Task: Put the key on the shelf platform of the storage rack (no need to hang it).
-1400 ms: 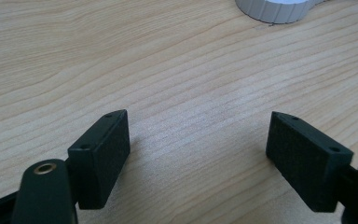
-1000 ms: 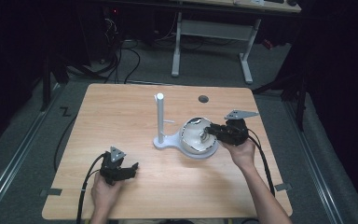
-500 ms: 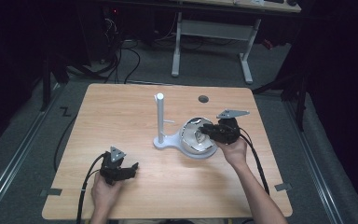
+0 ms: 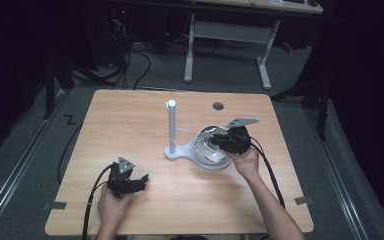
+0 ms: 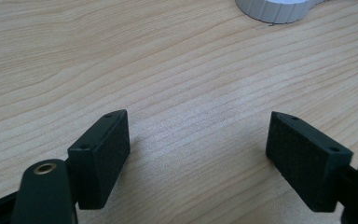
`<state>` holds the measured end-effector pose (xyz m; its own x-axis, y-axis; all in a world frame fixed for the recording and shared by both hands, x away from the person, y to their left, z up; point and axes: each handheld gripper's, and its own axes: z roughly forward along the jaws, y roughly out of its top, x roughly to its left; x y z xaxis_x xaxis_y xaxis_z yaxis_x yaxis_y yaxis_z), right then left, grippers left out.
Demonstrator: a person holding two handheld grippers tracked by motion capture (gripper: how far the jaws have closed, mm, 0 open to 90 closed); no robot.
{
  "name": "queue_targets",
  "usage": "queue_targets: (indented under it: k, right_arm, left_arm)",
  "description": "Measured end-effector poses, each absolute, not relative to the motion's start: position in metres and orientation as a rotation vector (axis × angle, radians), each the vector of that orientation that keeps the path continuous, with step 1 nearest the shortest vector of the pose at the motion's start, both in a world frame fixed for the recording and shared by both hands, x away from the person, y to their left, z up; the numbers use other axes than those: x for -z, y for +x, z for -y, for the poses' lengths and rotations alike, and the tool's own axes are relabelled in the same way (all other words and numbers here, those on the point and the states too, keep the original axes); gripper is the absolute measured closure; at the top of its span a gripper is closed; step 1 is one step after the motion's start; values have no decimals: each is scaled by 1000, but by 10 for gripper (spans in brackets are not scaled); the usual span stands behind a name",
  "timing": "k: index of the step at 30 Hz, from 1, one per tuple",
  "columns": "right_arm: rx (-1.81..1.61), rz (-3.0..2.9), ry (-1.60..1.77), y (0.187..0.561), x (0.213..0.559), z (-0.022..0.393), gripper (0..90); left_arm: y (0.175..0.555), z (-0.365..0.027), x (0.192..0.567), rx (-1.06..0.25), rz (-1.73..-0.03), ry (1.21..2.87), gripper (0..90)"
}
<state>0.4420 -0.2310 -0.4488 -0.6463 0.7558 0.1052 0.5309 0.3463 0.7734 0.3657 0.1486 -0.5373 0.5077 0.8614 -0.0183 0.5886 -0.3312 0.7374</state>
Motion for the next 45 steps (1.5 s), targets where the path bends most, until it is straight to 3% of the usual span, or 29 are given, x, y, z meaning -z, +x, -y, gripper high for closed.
queue_targets:
  k: [24, 45]
  right_arm:
    - [-1080, -2369, 1183, 453, 468, 218, 736]
    - [-1147, -2289, 1162, 439, 443, 237, 553]
  left_arm:
    - [366, -149, 537, -498, -1183, 2047, 221]
    - [366, -149, 537, -497, -1183, 2048, 220]
